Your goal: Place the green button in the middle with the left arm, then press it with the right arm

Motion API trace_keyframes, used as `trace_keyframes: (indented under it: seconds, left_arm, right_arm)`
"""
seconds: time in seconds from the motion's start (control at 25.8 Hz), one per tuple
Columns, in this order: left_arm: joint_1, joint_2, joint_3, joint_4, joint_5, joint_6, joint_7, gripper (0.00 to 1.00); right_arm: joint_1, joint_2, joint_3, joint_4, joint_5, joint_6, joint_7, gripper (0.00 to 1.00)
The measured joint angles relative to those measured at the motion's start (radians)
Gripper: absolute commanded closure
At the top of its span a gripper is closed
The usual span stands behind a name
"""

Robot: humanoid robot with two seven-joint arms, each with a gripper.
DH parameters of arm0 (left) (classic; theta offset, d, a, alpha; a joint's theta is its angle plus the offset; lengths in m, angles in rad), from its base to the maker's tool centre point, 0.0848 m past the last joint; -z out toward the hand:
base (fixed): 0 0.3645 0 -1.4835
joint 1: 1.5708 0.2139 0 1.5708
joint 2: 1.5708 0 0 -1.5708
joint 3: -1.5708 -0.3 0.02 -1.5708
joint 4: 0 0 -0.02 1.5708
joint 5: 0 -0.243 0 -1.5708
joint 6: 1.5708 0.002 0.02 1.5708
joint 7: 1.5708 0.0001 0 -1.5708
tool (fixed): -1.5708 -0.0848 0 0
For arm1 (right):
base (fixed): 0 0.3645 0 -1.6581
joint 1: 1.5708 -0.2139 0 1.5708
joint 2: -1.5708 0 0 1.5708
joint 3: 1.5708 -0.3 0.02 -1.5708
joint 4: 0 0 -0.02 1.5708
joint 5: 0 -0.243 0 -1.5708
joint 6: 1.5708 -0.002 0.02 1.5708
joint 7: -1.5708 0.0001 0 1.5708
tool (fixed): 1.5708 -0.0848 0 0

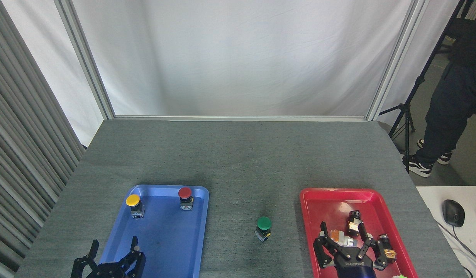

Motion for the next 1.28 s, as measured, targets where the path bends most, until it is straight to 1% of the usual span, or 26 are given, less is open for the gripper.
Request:
trace_keyframes:
  seconds: [1.28]
  left_arm:
    - [-0.002,0.001,0.0,-0.001,0.001,-0.002,-0.001,0.0]
  right_arm:
    - [0.008,0.006,0.002,-0.001,0.002,0.011,-0.005,0.0]
